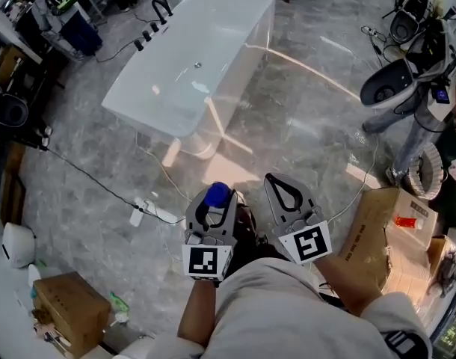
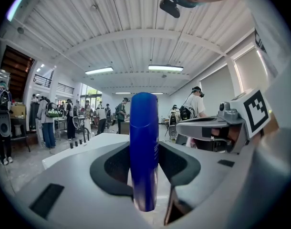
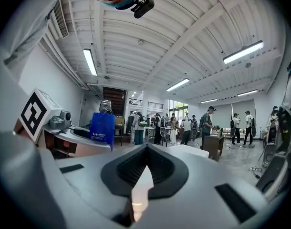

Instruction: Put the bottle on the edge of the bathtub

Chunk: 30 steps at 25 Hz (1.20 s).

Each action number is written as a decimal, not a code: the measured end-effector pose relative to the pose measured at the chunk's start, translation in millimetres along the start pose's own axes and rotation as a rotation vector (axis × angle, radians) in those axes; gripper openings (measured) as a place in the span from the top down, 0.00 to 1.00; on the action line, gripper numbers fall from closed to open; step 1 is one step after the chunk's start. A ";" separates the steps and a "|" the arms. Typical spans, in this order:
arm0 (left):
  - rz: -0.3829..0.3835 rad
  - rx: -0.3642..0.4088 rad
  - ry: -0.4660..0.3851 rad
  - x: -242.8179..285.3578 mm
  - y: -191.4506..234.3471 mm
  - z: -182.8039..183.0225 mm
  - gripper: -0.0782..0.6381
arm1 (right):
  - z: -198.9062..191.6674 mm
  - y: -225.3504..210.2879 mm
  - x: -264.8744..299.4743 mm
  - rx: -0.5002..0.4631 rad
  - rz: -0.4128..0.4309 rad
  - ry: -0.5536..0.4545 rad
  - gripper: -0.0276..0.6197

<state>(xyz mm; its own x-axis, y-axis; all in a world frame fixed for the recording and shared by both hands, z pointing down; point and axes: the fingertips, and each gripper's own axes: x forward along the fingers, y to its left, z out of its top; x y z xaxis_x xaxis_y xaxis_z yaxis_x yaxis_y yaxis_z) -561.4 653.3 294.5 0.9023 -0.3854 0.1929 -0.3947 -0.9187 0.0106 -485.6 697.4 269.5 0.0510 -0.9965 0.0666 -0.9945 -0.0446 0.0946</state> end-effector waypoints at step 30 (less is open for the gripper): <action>-0.349 0.047 -0.007 384.6 76.3 54.8 0.65 | -50.1 -300.5 206.1 0.001 -0.228 0.147 0.95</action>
<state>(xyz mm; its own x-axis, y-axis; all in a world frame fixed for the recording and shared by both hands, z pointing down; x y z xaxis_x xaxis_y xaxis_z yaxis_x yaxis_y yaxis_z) -235.0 430.3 315.8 0.9826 -0.0480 0.1792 -0.0542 -0.9981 0.0296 -171.7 509.0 304.6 0.2858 -0.9397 0.1876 -0.9561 -0.2664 0.1222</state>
